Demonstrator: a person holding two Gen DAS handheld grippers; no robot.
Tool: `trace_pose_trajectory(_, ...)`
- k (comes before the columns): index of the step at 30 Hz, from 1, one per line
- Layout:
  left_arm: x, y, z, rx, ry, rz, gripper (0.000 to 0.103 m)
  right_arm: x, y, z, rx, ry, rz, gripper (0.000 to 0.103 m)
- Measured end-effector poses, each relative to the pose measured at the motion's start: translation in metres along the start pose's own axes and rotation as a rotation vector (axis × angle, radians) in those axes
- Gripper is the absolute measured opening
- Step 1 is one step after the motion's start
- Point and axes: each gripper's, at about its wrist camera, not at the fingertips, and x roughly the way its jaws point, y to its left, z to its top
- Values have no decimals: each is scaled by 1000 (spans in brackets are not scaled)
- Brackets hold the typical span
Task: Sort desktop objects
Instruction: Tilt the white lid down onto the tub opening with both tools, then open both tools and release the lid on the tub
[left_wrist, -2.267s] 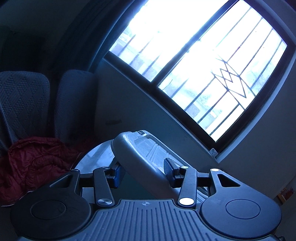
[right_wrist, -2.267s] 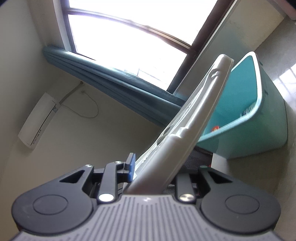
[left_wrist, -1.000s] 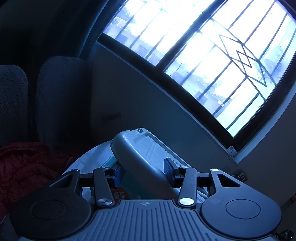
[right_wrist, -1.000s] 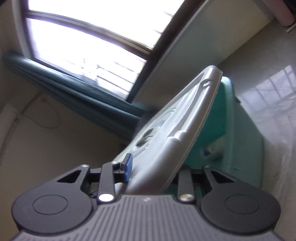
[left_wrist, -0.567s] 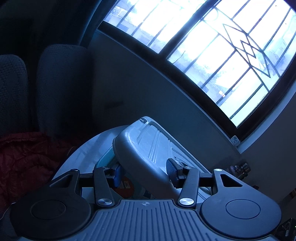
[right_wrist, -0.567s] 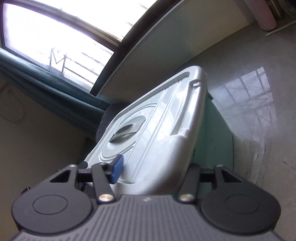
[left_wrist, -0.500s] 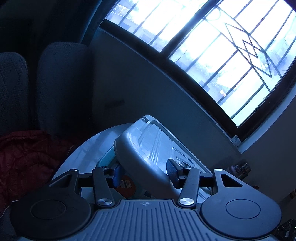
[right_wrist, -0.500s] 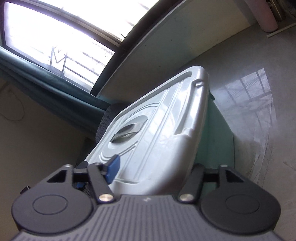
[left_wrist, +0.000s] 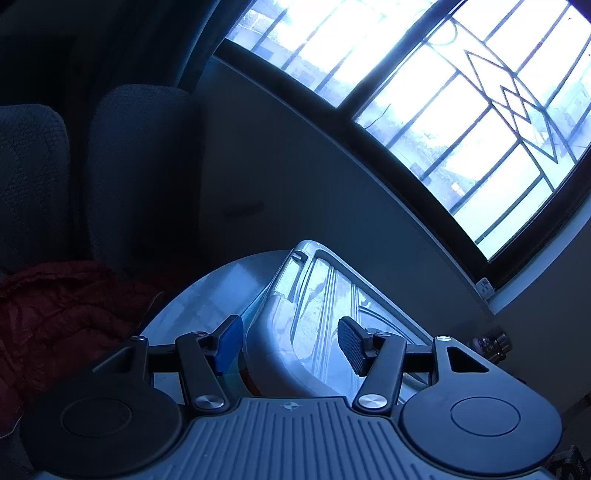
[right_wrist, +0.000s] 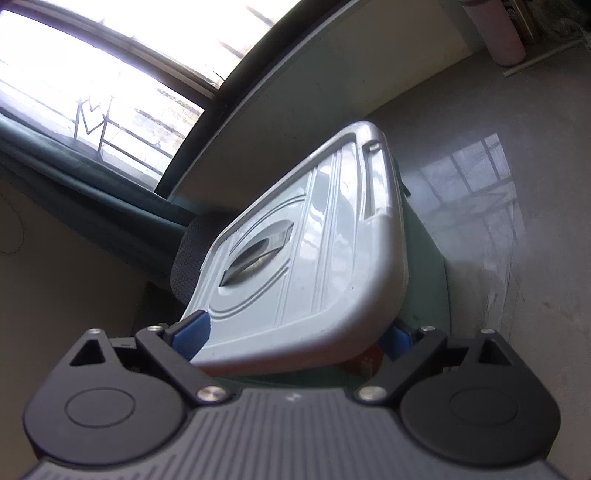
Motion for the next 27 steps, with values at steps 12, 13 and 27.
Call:
trace_pose_trajectory(12, -17, -17, 20, 91, -28, 5, 65, -24, 38, -9, -142, 24, -255, 95)
trace_pose_trajectory(13, -17, -18, 22, 101, -27, 10, 70, -26, 41, -10, -163, 18, -276, 95)
trace_pose_trajectory(27, -5, -50, 47, 431, 48, 177, 97, 3, 83, 2, -516, -56, -641, 95)
